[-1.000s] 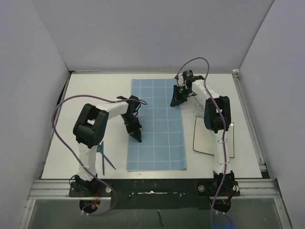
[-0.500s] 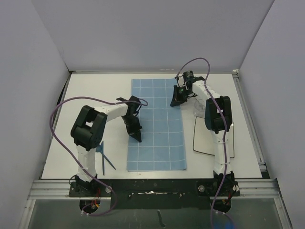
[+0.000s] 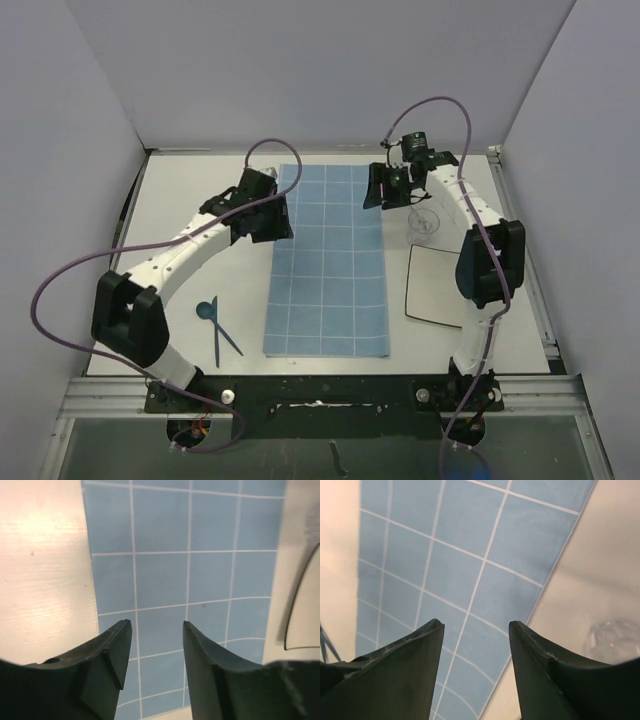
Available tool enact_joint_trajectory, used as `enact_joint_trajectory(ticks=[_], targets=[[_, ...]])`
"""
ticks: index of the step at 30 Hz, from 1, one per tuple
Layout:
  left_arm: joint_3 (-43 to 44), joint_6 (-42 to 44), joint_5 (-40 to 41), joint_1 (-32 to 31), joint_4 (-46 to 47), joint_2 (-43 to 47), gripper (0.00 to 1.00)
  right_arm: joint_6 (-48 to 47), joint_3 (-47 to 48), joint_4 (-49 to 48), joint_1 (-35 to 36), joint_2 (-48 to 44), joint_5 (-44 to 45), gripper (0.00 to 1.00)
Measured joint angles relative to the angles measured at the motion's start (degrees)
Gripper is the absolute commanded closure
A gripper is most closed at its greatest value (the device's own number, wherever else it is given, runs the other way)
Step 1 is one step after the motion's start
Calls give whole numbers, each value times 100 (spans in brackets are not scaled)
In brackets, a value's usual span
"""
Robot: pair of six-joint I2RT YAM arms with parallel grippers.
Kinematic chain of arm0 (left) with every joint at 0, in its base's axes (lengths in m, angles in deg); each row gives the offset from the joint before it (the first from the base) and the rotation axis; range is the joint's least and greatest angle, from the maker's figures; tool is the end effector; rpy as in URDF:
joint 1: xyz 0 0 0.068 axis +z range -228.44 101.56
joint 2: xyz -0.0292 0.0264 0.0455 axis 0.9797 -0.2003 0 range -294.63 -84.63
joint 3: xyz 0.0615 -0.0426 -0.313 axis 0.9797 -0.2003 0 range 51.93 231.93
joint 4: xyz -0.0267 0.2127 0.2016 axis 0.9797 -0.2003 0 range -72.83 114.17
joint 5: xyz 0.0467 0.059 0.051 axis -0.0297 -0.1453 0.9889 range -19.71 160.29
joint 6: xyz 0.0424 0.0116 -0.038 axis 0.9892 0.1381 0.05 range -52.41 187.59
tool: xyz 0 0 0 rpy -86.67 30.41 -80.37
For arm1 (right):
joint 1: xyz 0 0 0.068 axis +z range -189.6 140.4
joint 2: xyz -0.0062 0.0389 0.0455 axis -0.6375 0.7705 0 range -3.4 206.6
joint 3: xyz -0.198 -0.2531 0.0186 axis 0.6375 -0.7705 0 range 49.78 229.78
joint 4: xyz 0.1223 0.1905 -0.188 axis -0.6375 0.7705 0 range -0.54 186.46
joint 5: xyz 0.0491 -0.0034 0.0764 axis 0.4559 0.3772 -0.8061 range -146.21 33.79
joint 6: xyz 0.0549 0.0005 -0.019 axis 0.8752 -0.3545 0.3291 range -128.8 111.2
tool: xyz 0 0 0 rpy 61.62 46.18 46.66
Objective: Set the dinner table for one person
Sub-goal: Pick up the plate at the center of the board.
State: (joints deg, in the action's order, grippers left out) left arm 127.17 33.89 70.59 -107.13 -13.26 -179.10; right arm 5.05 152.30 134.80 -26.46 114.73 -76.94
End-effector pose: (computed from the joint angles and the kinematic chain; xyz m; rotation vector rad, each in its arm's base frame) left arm 0.3439 -0.1880 0.2948 -0.1161 2.6102 -0.3996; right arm 0.4919 0.1300 0.2746 -0.1100 2.6637 0.6347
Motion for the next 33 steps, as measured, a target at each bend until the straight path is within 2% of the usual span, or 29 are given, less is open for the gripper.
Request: enact_joint_trajectory(ticks=[6,12,15,18,23,27,33], targets=[[-612,144,-361,0,660,1224,40,11,-599,-33,122,-1471,146,41],[-1873,-129,-1676,7,1613,1405,40,59,-1508,66,227,-2369,564,40],[-2188,-356,-2210,-81,2116,1355,40,153,-1974,216,219,-2774,885,40],[-1969,-369,-2363,-407,2337,1075,40,264,-2330,372,151,-3204,1189,40],[-1034,-332,-2465,-1165,2509,221,40,400,-2669,568,-146,-3821,1547,36],[-396,-315,-2461,-1569,2603,-472,41,485,-2734,619,-651,-3971,1543,36],[68,-317,-2455,-1829,2664,-1351,42,507,-2865,656,-1499,-3989,1360,36]])
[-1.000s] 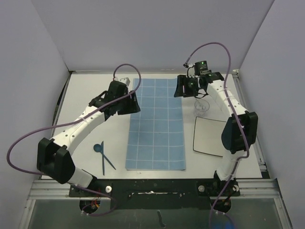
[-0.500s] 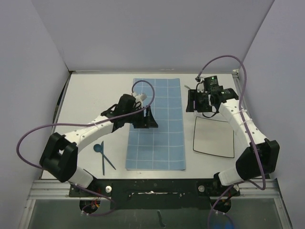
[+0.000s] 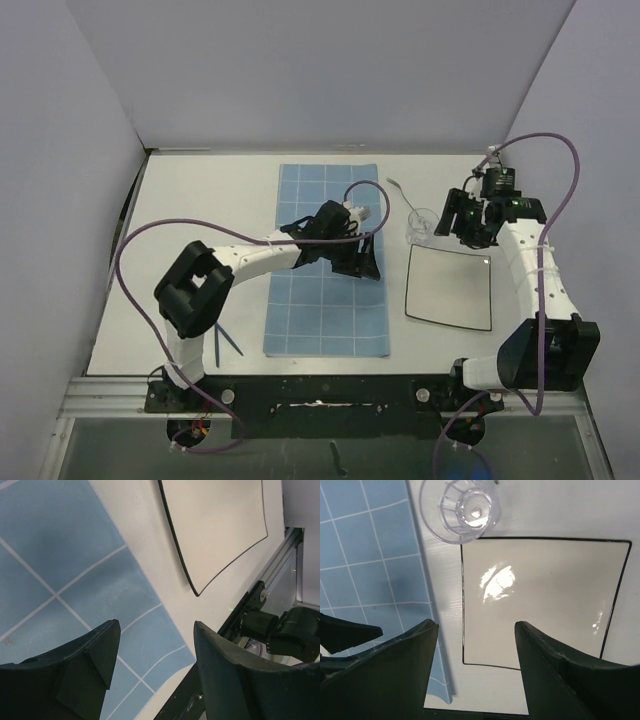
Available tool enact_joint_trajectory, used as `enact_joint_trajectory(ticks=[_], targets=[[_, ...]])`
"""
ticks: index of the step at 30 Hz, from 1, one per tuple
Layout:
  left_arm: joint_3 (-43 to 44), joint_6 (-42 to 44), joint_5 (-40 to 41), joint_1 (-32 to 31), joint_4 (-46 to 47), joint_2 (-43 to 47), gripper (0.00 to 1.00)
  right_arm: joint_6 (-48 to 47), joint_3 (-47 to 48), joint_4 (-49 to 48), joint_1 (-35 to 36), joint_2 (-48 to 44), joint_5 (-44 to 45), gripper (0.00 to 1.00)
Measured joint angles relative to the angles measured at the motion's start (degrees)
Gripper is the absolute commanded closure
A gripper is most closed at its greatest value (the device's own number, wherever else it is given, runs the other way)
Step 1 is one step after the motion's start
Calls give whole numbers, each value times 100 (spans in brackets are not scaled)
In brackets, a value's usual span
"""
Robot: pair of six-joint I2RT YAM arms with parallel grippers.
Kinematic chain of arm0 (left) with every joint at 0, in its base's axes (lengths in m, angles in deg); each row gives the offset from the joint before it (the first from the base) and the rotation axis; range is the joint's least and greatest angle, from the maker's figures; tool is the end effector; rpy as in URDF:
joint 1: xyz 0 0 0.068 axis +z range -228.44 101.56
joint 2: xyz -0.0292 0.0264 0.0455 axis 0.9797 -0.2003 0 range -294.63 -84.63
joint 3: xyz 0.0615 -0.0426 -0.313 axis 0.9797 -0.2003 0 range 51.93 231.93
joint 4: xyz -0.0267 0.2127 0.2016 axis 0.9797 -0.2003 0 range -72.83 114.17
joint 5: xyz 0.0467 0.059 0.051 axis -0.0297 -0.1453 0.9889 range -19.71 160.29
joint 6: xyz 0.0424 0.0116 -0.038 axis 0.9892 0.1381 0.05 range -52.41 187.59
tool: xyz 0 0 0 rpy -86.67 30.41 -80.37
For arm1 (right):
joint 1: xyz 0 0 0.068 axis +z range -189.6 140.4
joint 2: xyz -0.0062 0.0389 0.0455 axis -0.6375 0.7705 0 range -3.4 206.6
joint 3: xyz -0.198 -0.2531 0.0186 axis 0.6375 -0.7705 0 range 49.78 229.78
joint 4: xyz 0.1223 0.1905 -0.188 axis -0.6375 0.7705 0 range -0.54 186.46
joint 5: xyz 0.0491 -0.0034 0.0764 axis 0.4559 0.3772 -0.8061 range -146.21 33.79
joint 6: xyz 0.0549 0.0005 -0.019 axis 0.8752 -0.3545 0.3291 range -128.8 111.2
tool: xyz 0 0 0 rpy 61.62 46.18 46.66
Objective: Set the dinner table for one person
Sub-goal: Pick up the plate at the center of the board.
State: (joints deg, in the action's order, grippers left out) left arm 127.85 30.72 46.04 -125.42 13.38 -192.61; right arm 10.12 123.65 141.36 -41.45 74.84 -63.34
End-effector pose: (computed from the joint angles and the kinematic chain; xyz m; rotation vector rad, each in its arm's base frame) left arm 0.3068 -0.3539 0.2387 0.4642 2.5258 -1.1544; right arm 0.3034 -0.0046 0.3639 0.4143 2.5310 0.2735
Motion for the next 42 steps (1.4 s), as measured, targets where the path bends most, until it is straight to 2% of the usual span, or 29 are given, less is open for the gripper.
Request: enact_joint_trajectory(ticks=[9,16,17,18,19,20,21,26,42], targets=[[949,140,17,-140,-289,-909,42,17,-682,0,-1045,-13,-564,36],[1910,256,-79,-175,-525,-1543,42,111,-920,-114,-1427,-210,-704,40],[2048,269,-120,-184,-555,-1655,42,125,-960,-120,-1488,-249,-710,43],[2144,286,-144,-188,-590,-1738,42,146,-1003,-140,-1567,-289,-715,51],[2271,306,-173,-197,-649,-1849,42,166,-1047,-160,-1659,-317,-717,65],[2376,323,-195,-210,-697,-1945,42,195,-1093,-186,-1757,-350,-715,89],[2444,334,-205,-221,-741,-2009,42,210,-1119,-195,-1827,-367,-710,100],[2752,402,-363,-291,-942,-2361,42,435,-1209,-225,-2079,-415,-693,100],[4177,669,-483,-483,-1637,-3348,38,605,-1294,-374,-2072,-254,-695,100]])
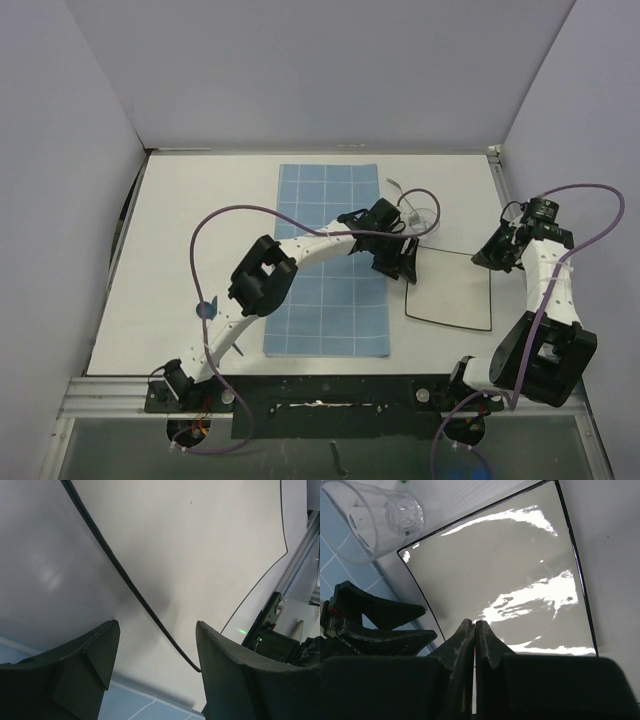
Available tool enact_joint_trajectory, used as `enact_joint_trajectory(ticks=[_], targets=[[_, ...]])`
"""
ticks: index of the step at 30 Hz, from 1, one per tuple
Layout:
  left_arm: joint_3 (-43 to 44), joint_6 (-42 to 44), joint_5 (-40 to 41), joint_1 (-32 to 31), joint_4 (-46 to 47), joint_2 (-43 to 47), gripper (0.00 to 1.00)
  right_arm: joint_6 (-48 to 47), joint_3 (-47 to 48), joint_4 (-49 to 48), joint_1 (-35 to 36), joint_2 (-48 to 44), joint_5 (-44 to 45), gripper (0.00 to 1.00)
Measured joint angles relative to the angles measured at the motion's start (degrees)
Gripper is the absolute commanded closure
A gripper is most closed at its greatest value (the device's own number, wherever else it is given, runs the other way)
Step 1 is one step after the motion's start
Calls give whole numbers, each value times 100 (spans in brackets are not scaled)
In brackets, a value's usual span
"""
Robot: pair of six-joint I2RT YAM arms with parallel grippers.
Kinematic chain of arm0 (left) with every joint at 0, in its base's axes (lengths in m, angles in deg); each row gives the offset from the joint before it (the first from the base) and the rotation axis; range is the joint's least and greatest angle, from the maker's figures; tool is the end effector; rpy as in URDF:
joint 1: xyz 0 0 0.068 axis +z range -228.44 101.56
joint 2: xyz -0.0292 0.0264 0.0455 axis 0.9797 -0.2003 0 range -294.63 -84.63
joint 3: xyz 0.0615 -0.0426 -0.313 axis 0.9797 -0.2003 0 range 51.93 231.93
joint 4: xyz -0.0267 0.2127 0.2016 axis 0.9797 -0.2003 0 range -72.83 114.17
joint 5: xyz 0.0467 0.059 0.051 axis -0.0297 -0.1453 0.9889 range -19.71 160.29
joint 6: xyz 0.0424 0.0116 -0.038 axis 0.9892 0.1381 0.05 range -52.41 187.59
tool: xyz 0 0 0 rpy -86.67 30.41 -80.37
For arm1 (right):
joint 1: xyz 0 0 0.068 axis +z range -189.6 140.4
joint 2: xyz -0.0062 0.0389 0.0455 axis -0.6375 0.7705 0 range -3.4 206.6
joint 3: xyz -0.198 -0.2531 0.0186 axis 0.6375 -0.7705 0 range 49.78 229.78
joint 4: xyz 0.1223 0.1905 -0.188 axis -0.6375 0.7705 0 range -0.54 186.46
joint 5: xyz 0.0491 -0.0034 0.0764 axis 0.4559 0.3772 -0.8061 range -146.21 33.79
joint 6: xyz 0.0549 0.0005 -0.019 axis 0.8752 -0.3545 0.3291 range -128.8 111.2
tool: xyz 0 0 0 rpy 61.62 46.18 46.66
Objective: Set the dinner table for one person
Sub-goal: Pick up the plate at the center of the board.
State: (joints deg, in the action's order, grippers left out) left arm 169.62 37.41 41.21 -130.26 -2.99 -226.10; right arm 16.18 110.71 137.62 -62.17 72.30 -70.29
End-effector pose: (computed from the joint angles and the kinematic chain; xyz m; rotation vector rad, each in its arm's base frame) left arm 0.3646 -0.4965 0.1657 0.7549 2.6190 -1.1631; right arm 0.2625 -0.0981 0.3030 0.9978 2.4616 0.3414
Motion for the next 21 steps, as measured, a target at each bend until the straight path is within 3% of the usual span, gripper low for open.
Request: enact_joint_trajectory(ticks=[10,21], targets=[[450,-116,-254,-24,-39,-321,38,-2,-282,-199,0,4,-7,100],[133,-645,-1001,-28,970,-459,41,72,-614,-264,-289,2,323,100]])
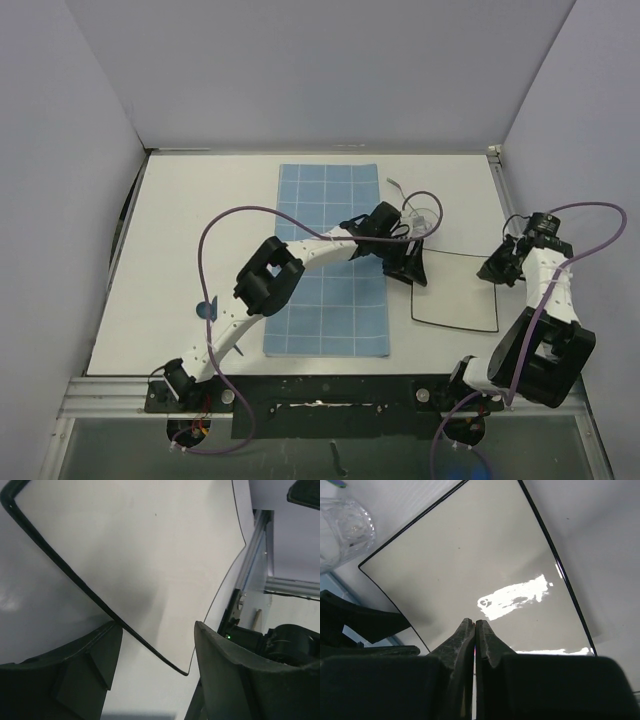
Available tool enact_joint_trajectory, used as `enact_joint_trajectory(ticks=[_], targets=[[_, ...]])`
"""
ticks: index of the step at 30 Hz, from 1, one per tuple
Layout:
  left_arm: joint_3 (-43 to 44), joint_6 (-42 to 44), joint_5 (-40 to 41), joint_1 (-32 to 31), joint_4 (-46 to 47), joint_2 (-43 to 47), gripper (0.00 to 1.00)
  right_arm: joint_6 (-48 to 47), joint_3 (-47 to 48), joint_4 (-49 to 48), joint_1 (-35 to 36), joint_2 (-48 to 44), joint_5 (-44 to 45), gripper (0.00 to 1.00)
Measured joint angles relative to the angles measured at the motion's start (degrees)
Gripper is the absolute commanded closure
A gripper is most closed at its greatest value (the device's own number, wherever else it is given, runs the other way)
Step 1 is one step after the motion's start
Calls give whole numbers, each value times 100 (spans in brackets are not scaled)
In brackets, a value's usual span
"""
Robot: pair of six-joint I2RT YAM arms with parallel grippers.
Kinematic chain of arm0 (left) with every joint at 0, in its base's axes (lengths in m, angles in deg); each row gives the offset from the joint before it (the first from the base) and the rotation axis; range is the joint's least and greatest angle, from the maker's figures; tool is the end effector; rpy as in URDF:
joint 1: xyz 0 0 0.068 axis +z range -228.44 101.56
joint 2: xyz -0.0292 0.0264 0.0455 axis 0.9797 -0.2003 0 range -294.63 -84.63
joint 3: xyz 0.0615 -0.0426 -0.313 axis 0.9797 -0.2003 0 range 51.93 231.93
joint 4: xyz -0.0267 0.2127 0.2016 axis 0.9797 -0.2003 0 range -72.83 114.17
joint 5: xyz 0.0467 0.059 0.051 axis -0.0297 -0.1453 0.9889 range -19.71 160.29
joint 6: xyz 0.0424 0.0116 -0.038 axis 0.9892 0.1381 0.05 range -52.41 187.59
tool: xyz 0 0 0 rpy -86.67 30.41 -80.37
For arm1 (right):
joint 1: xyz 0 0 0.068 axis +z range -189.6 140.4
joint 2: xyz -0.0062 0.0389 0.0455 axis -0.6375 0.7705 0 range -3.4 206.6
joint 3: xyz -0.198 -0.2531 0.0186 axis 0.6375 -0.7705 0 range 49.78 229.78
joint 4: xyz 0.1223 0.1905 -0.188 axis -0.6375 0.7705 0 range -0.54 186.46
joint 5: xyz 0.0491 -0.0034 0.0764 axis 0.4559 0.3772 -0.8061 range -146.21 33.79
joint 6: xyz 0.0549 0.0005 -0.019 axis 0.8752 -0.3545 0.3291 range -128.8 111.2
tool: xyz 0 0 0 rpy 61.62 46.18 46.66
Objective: Set the dinner table for one person
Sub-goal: Pick up the plate at the center of the board.
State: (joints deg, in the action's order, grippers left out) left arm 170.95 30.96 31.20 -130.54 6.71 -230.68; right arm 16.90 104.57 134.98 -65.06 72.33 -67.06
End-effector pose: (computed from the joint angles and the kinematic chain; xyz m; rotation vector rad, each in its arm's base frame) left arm 0.3681 -0.5157 0.1408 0.7491 2.5773 -1.4526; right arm 0.2480 -0.1094 0.2690 1.1256 2.4769 0.2596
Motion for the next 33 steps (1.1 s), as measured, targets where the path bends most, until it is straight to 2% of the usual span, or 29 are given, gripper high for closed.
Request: enact_joint_trajectory(ticks=[6,11,23,33], targets=[[-498,-420,-457,0,964,2,41,46,-149,11,-393,-68,186,100],[-697,-518,-568,0,1327,24,41,177,-306,22,-529,-59,236,100],[-887,-518,-553,-2,1539,105,41,494,-293,2,-673,614,769,100],[-903,-518,-557,0,1537,111,41,616,166,83,-1005,1067,1200,100]])
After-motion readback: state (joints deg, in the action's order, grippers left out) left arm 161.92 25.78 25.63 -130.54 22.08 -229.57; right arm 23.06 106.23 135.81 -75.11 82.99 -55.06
